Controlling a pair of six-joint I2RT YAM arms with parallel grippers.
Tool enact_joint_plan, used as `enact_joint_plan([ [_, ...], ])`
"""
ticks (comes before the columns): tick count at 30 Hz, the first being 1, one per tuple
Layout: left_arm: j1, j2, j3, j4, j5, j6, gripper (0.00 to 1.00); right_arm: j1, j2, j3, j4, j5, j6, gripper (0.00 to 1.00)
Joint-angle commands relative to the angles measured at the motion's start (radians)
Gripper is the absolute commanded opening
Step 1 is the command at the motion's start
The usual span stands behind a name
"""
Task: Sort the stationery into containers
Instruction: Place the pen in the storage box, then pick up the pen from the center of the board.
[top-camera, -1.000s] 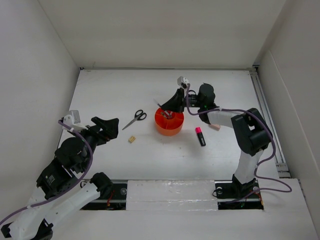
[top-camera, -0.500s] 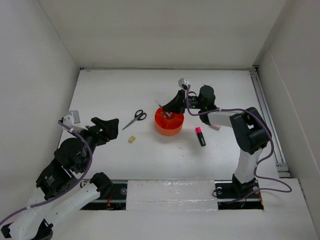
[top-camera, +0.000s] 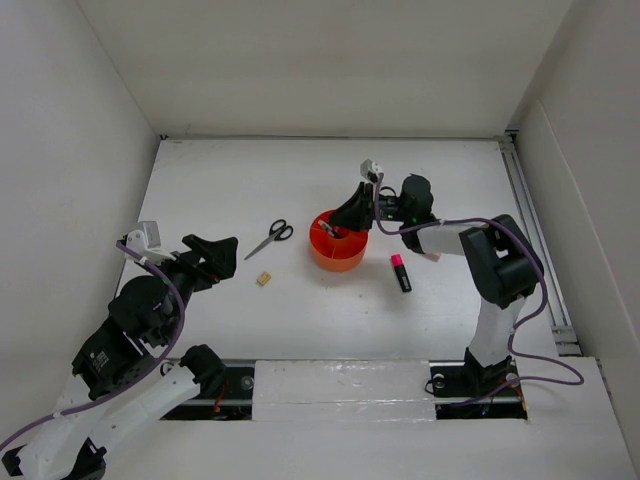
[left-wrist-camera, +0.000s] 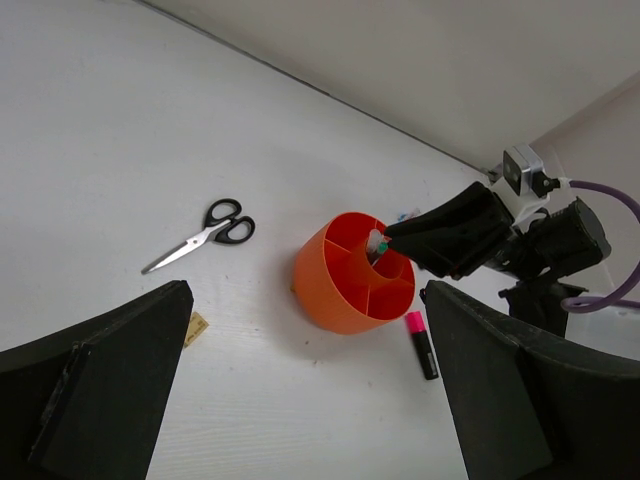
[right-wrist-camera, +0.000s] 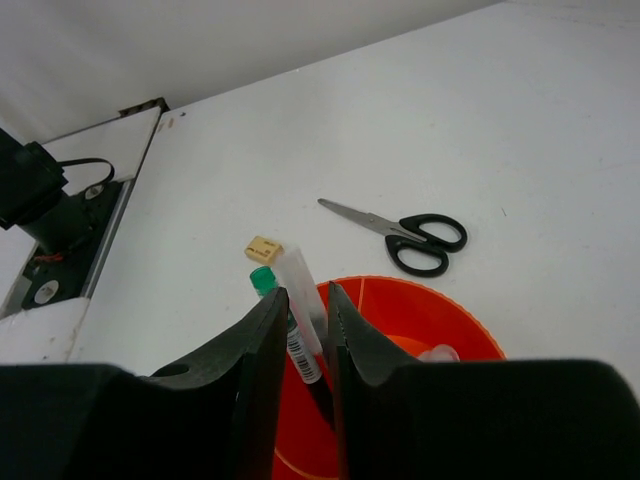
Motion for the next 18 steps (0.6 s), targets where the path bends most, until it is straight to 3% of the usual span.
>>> enact_joint_plan([
  [1,0.003,-0.007,-0.009,0.049,0.006,0.017,1.0,-0.005,-0.008,-0.002,0.069,-0.002,0.004,0.29],
  [6,0.003,-0.007,-0.009,0.049,0.006,0.017,1.0,-0.005,-0.028,-0.012,0.101,-0.011,0.027,0.33],
  [11,0.003,-0.007,-0.009,0.049,0.006,0.017,1.0,0.006,-0.158,-0.031,0.104,-0.011,0.036,0.37],
  [16,0.003,0.002,-0.009,0.049,-0.004,0.008,1.0,0.024,-0.343,-0.051,-0.071,0.056,-0.015,0.52],
  [17,0.003,0.012,-0.009,0.038,-0.015,0.008,1.0,0.024,-0.38,-0.051,-0.13,0.085,-0.039,0.86],
  [18,0.003,0.013,-0.009,0.038,-0.015,0.008,1.0,0.024,-0.458,-0.051,-0.199,0.121,-0.071,1.0],
])
